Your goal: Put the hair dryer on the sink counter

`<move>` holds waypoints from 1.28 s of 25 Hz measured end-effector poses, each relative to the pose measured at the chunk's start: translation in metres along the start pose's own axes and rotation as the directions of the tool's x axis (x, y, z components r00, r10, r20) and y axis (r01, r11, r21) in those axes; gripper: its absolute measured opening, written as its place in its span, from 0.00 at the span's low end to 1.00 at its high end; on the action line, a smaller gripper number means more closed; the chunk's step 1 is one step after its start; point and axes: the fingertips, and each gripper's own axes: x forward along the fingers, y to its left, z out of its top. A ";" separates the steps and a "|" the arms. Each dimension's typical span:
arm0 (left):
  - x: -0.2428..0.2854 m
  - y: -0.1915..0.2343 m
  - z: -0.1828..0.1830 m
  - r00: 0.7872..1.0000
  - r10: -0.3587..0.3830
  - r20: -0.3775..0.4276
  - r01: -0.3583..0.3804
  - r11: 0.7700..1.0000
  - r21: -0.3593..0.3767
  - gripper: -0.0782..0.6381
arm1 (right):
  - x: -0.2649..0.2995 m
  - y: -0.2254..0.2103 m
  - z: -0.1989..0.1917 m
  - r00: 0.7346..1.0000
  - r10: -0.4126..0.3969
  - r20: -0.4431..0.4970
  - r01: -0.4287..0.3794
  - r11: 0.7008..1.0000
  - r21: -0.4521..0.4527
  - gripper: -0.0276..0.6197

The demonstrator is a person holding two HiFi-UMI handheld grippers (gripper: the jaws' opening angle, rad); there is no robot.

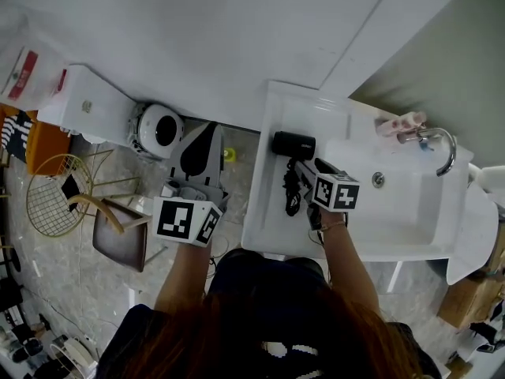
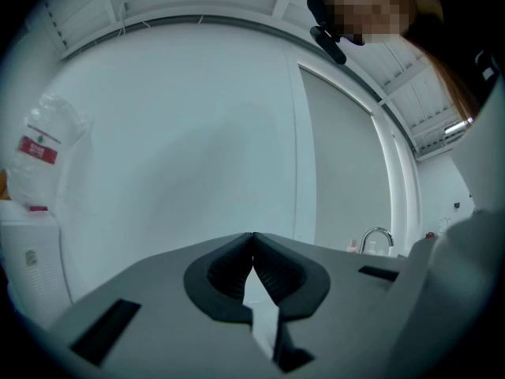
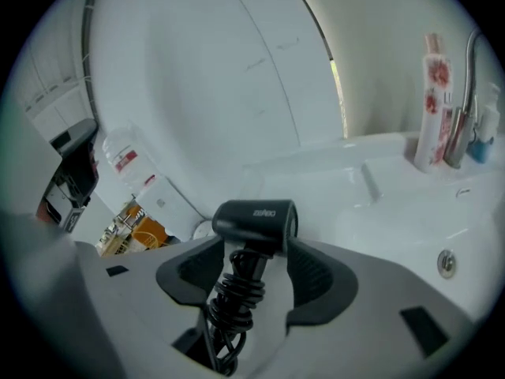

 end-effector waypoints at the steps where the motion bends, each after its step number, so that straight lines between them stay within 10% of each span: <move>1: 0.000 -0.003 0.004 1.000 0.005 0.006 -0.005 1.000 0.002 0.13 | -0.010 0.000 0.011 0.999 0.007 0.041 -0.006 1.000 -0.022 0.43; 6: -0.003 -0.019 0.028 0.999 0.022 0.035 -0.022 1.000 0.019 0.13 | -0.083 0.009 0.089 0.948 0.017 0.318 0.037 0.986 -0.165 0.07; 19: -0.026 -0.071 0.102 0.988 0.034 0.153 -0.044 0.997 0.064 0.13 | -0.271 0.077 0.190 0.682 0.242 0.690 0.032 0.933 -0.359 0.07; 32: -0.043 -0.094 0.112 0.986 0.042 0.162 -0.058 0.994 0.097 0.13 | -0.324 0.092 0.188 0.581 0.276 0.766 0.101 0.909 -0.405 0.07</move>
